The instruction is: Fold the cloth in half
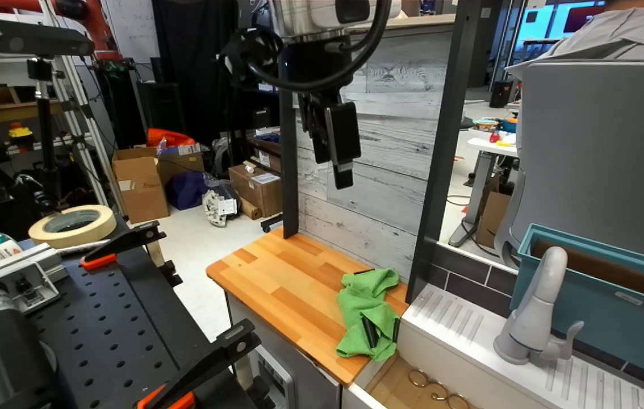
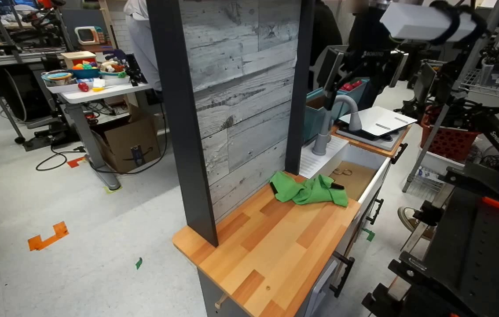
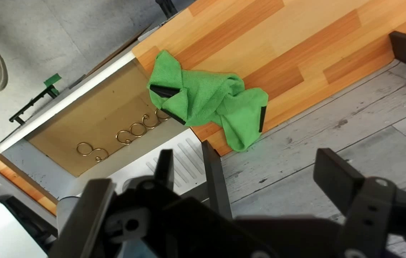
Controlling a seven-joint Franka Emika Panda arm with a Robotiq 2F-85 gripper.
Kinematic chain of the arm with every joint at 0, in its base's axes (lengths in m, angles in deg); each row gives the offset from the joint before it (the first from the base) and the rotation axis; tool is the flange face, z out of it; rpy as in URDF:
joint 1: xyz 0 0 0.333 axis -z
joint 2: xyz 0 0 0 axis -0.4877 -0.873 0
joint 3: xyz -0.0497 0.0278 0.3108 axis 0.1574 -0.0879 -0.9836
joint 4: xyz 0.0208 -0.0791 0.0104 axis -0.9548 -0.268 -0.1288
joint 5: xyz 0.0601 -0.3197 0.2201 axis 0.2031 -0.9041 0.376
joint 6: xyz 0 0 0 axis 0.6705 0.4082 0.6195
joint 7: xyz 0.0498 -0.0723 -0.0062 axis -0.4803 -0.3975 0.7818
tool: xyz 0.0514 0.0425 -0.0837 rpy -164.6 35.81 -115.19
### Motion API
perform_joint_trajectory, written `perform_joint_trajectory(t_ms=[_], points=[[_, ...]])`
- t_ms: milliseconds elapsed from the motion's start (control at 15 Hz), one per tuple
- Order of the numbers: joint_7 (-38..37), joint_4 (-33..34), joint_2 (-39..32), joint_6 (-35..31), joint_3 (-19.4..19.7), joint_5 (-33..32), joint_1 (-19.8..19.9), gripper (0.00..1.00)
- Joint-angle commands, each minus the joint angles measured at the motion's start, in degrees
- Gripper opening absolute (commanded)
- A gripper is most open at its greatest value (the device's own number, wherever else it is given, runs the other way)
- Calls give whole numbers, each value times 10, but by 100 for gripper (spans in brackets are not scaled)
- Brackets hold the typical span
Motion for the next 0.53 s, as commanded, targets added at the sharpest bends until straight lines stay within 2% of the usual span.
perform_joint_trajectory(t_ms=[0, 267, 333, 467], points=[[11, 2, 0, 1, 18, 13, -19, 100], [11, 5, 0, 1, 18, 13, -19, 100], [-21, 8, -13, -10, 38, -17, -36, 100], [-26, 17, -38, -17, 52, -30, -49, 100]])
